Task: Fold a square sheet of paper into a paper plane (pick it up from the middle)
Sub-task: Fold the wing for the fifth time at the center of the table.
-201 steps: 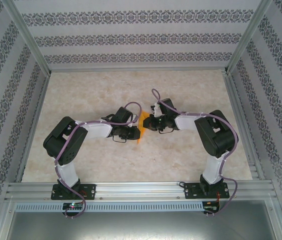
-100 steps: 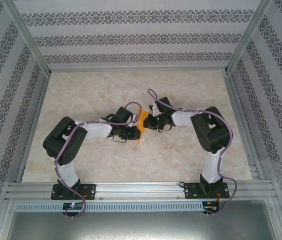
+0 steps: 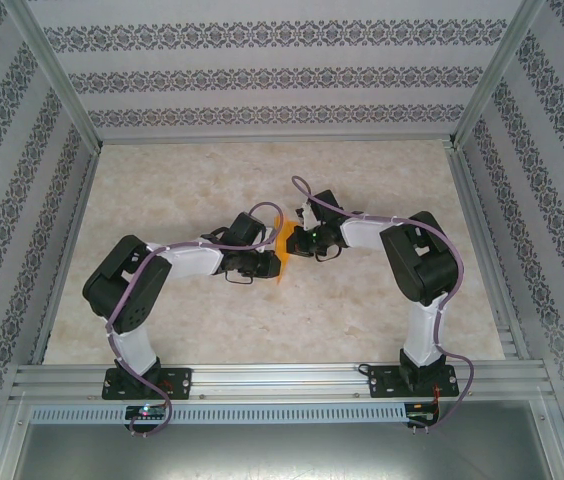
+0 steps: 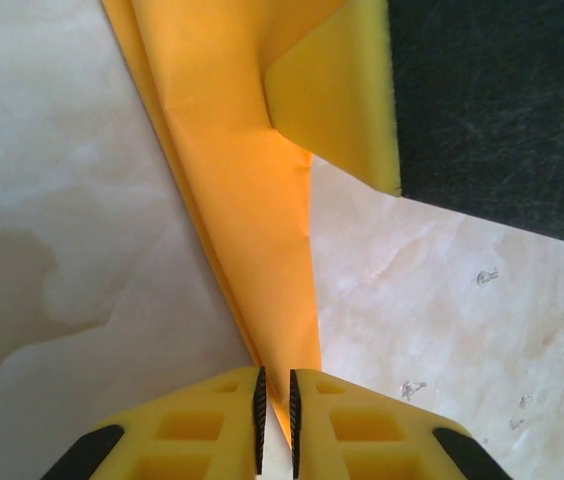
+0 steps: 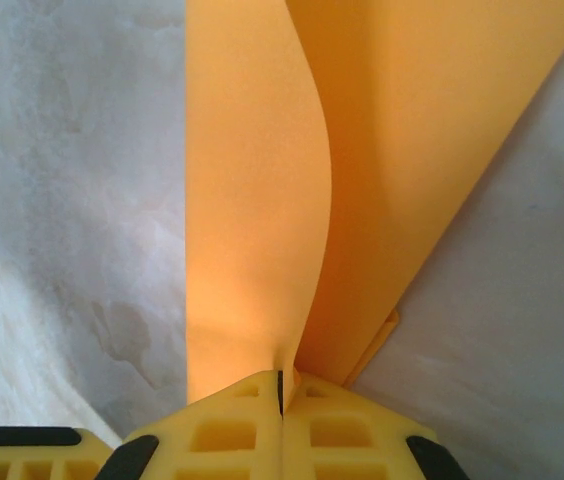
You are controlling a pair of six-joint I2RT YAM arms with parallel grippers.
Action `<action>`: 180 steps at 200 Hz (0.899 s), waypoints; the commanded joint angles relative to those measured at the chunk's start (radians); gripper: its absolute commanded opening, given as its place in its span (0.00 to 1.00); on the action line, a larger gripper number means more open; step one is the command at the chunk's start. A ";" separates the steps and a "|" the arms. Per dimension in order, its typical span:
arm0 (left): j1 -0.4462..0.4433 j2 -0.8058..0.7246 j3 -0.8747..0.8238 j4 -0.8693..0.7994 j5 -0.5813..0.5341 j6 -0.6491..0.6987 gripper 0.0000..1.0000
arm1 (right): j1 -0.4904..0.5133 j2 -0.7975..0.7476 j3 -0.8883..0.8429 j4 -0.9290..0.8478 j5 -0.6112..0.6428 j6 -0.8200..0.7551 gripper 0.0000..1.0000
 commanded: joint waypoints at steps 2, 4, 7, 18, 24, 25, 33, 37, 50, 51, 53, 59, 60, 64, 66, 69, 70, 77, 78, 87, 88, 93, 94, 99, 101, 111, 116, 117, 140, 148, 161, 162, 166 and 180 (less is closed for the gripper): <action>-0.011 -0.035 0.018 0.021 0.010 0.008 0.15 | 0.004 0.045 0.003 -0.076 0.085 -0.030 0.04; -0.012 -0.036 0.020 0.020 0.007 0.009 0.15 | 0.004 0.045 0.003 -0.077 0.085 -0.031 0.04; -0.013 -0.036 0.021 0.017 0.007 0.010 0.14 | 0.005 0.045 0.003 -0.077 0.086 -0.032 0.04; -0.019 -0.039 0.029 0.008 0.005 0.017 0.13 | 0.005 0.045 0.005 -0.083 0.088 -0.032 0.04; -0.022 -0.041 0.031 0.005 0.005 0.019 0.12 | 0.006 0.045 0.005 -0.083 0.088 -0.032 0.04; -0.023 -0.041 0.032 0.005 0.005 0.019 0.12 | 0.006 0.045 0.005 -0.084 0.088 -0.032 0.04; -0.025 -0.040 0.035 0.000 0.007 0.022 0.11 | 0.006 0.045 0.005 -0.084 0.087 -0.031 0.04; -0.026 -0.040 0.038 0.000 0.009 0.022 0.11 | 0.008 0.045 0.006 -0.087 0.087 -0.031 0.04; -0.028 -0.034 0.041 0.005 0.020 0.027 0.11 | 0.010 0.046 0.006 -0.087 0.090 -0.032 0.04; -0.028 -0.034 0.040 0.005 0.019 0.027 0.11 | 0.010 0.046 0.006 -0.088 0.089 -0.032 0.04; -0.029 -0.033 0.040 0.006 0.019 0.026 0.10 | 0.010 0.045 0.006 -0.089 0.089 -0.032 0.04; -0.030 -0.031 0.042 0.012 0.023 0.028 0.10 | 0.011 0.044 0.006 -0.089 0.089 -0.032 0.04; -0.030 -0.030 0.042 0.012 0.024 0.028 0.10 | 0.011 0.044 0.006 -0.088 0.089 -0.032 0.04; -0.032 -0.028 0.041 0.016 0.026 0.028 0.10 | 0.011 0.044 0.007 -0.088 0.090 -0.032 0.04; -0.032 -0.028 0.042 0.017 0.026 0.028 0.10 | 0.011 0.044 0.006 -0.089 0.089 -0.032 0.04; -0.034 -0.025 0.044 0.017 0.028 0.028 0.10 | 0.011 0.044 0.005 -0.089 0.088 -0.032 0.04; -0.034 -0.023 0.045 0.018 0.029 0.028 0.10 | 0.011 0.043 0.005 -0.088 0.088 -0.032 0.04; -0.033 -0.015 0.048 0.018 0.033 0.030 0.10 | 0.012 0.041 0.005 -0.089 0.088 -0.032 0.04; -0.033 -0.015 0.049 0.018 0.033 0.030 0.10 | 0.012 0.042 0.005 -0.089 0.088 -0.032 0.04; -0.033 0.000 0.050 0.017 0.038 0.031 0.10 | 0.013 0.042 0.004 -0.089 0.086 -0.031 0.04; -0.033 0.001 0.050 0.016 0.038 0.031 0.10 | 0.013 0.042 0.004 -0.089 0.087 -0.031 0.04; -0.033 0.007 0.050 0.016 0.041 0.030 0.10 | 0.011 0.041 0.003 -0.090 0.087 -0.031 0.04; -0.034 0.008 0.050 0.016 0.042 0.030 0.10 | 0.011 0.040 0.003 -0.089 0.088 -0.031 0.04; -0.033 0.013 0.049 0.018 0.046 0.030 0.10 | 0.011 0.040 0.002 -0.089 0.087 -0.031 0.04; -0.034 0.015 0.047 0.019 0.050 0.029 0.10 | 0.012 0.039 0.002 -0.090 0.087 -0.031 0.04; -0.035 0.021 0.042 0.028 0.059 0.028 0.10 | 0.011 0.039 0.002 -0.090 0.088 -0.031 0.04; -0.034 0.022 0.038 0.032 0.064 0.027 0.10 | 0.011 0.039 0.002 -0.090 0.088 -0.032 0.04; -0.035 0.022 0.038 0.033 0.064 0.027 0.10 | 0.011 0.039 0.002 -0.090 0.088 -0.032 0.04; -0.040 0.028 0.034 0.023 0.076 0.033 0.10 | 0.011 0.042 0.002 -0.089 0.086 -0.030 0.03; -0.041 0.030 0.032 0.015 0.076 0.038 0.10 | 0.012 0.042 0.002 -0.089 0.088 -0.029 0.04; -0.042 0.028 0.023 0.017 0.081 0.040 0.10 | 0.010 0.042 0.002 -0.089 0.088 -0.030 0.04; -0.042 0.028 0.022 0.017 0.082 0.040 0.10 | 0.010 0.042 0.002 -0.089 0.088 -0.030 0.04; -0.042 0.029 0.020 0.019 0.084 0.039 0.10 | 0.010 0.042 0.002 -0.089 0.088 -0.031 0.04; -0.044 0.033 0.016 0.017 0.086 0.039 0.10 | 0.010 0.044 0.002 -0.090 0.088 -0.030 0.03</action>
